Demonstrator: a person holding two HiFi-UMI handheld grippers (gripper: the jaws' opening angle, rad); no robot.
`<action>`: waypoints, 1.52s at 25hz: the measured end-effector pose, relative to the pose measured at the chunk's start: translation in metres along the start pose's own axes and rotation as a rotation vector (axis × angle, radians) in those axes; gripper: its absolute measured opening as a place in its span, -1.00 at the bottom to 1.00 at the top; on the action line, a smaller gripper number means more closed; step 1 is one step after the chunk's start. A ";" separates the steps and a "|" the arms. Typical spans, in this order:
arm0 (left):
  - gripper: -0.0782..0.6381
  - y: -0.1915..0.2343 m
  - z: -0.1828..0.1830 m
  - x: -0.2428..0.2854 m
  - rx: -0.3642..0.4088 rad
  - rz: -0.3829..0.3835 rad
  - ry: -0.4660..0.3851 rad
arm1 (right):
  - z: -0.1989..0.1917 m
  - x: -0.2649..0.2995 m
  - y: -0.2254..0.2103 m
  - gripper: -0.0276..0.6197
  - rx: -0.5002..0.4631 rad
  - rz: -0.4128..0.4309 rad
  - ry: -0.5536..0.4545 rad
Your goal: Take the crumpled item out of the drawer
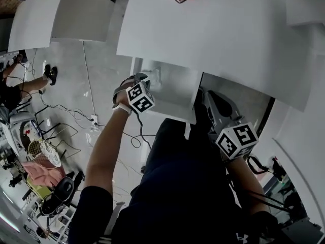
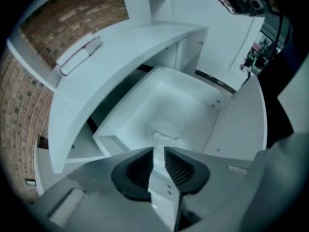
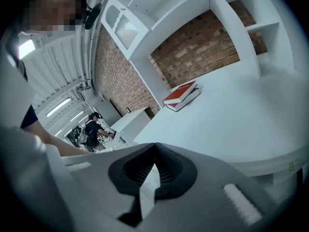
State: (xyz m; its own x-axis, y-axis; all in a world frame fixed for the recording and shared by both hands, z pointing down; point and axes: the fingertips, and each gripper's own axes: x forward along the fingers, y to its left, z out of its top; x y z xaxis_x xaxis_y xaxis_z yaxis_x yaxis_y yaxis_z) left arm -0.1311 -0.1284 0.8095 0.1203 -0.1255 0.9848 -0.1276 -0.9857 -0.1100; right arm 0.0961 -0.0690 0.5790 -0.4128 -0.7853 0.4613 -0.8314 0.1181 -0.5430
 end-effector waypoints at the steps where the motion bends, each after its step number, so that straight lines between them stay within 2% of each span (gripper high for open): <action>1: -0.56 -0.002 -0.005 0.011 0.031 -0.018 0.026 | -0.003 0.000 -0.003 -0.91 0.008 -0.011 0.005; 4: -0.56 -0.010 -0.017 0.037 0.085 -0.067 0.072 | -0.012 0.001 -0.013 -0.91 0.034 -0.037 0.016; 10: -0.52 -0.027 -0.031 0.079 0.128 -0.127 0.125 | -0.024 -0.001 -0.031 -0.91 0.063 -0.075 0.038; 14: -0.53 -0.033 -0.034 0.097 0.145 -0.118 0.127 | -0.035 0.000 -0.038 -0.91 0.084 -0.088 0.053; 22: -0.53 -0.027 -0.038 0.113 0.134 -0.113 0.135 | -0.034 0.015 -0.041 -0.91 0.092 -0.095 0.072; 24: -0.58 -0.029 -0.039 0.112 0.122 -0.115 0.130 | -0.037 0.015 -0.040 -0.91 0.090 -0.093 0.074; 28: -0.76 -0.022 -0.035 0.104 0.082 -0.094 0.105 | -0.034 0.016 -0.034 -0.91 0.079 -0.082 0.077; 33: -0.76 -0.013 -0.018 0.085 0.054 -0.061 0.063 | -0.024 0.016 -0.026 -0.91 0.053 -0.059 0.074; 38: -0.76 -0.008 0.001 0.054 0.057 0.002 0.003 | -0.016 0.011 -0.011 -0.91 0.013 -0.024 0.061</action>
State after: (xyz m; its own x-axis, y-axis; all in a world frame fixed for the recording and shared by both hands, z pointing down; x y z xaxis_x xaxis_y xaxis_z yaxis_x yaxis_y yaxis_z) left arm -0.1231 -0.1273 0.8634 0.1172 -0.1273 0.9849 -0.0716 -0.9903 -0.1194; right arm 0.0944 -0.0698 0.6010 -0.4150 -0.7492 0.5162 -0.8367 0.0913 -0.5400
